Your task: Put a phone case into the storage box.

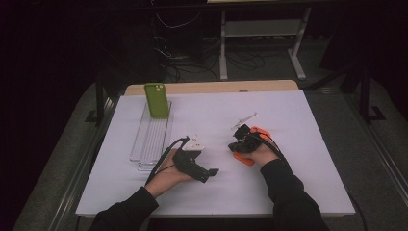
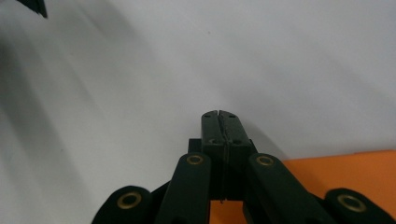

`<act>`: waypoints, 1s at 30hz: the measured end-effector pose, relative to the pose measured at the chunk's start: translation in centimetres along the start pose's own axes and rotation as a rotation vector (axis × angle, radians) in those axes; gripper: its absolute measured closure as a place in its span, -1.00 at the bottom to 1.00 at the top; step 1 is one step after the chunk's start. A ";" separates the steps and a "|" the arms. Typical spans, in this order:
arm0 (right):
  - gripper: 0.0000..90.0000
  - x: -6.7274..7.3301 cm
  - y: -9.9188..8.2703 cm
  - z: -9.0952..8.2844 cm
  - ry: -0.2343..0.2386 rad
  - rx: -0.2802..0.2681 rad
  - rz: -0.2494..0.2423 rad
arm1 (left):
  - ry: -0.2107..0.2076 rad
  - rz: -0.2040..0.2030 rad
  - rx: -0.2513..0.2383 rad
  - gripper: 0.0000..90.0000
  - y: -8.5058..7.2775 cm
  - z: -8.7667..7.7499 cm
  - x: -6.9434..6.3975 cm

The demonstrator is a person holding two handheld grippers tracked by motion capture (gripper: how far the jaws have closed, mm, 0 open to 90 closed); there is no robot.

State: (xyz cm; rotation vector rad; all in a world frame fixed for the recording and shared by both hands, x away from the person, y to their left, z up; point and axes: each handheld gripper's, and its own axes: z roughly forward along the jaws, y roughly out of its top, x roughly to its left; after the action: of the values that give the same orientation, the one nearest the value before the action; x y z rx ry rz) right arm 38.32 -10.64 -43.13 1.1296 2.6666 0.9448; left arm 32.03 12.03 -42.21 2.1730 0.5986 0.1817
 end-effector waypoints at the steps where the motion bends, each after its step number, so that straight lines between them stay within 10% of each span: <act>1: 0.96 0.0 -0.1 0.0 -0.007 0.011 -0.009 | -0.001 0.001 0.004 -1.00 0.0 -0.1 0.0; 30: 0.97 -0.8 -4.4 -4.3 -0.073 0.088 -0.015 | -0.008 0.000 0.011 -1.00 0.0 0.0 0.1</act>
State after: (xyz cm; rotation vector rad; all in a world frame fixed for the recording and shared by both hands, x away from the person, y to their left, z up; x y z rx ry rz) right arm 34.84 -15.72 -42.32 1.1366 2.6773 0.7755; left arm 32.10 12.11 -42.24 2.1835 0.5968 0.1695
